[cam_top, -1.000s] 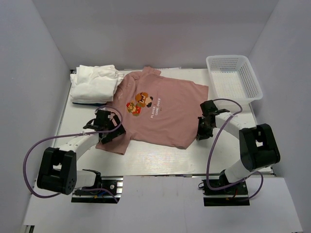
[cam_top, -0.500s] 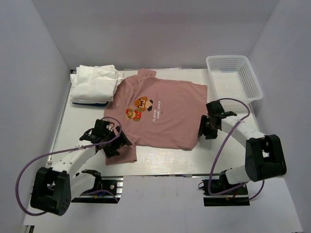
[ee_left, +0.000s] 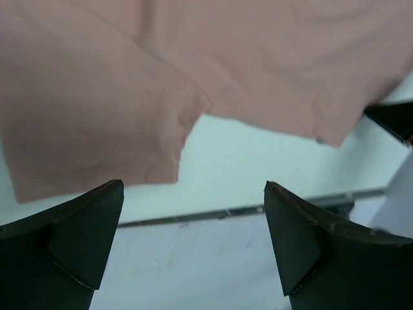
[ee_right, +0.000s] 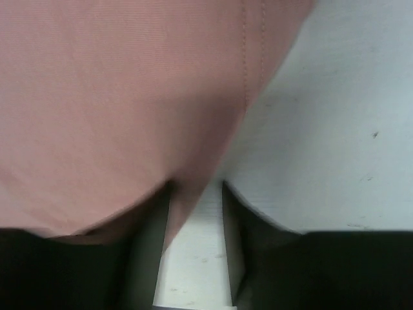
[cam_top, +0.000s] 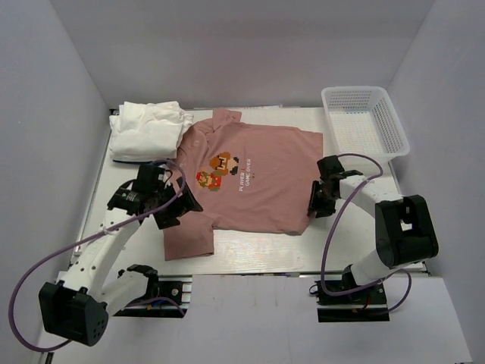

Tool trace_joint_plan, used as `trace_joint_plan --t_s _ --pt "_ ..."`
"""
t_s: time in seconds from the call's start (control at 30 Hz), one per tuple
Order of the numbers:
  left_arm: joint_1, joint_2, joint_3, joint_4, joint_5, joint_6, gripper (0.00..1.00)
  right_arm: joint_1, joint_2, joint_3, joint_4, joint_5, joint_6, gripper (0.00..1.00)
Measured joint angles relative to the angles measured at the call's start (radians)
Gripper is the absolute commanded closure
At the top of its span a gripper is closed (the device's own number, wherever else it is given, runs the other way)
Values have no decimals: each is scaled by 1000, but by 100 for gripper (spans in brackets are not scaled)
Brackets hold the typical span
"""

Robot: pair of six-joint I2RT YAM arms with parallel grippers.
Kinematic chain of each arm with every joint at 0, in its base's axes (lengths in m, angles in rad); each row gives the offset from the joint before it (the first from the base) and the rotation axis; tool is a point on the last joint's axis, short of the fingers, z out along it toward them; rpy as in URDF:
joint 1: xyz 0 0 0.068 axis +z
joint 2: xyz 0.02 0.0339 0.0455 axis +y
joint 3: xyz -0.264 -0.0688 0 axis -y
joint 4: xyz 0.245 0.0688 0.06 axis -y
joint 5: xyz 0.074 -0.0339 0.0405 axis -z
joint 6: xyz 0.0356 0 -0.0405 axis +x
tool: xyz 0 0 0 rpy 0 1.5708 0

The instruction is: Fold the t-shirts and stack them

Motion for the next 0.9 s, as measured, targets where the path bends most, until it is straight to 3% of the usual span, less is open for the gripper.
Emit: trace_joint_plan --t_s 0.13,0.47,0.63,0.9 --pt "10 94 117 6 -111 23 0 -3 4 -12 6 47 34 100" --pt "16 237 352 75 -334 81 0 -130 -156 -143 -21 161 53 100" --pt "16 340 356 88 -341 90 0 -184 -238 -183 -102 184 36 100" --pt "16 412 303 161 -290 94 0 -181 -185 -89 -140 169 -12 100"
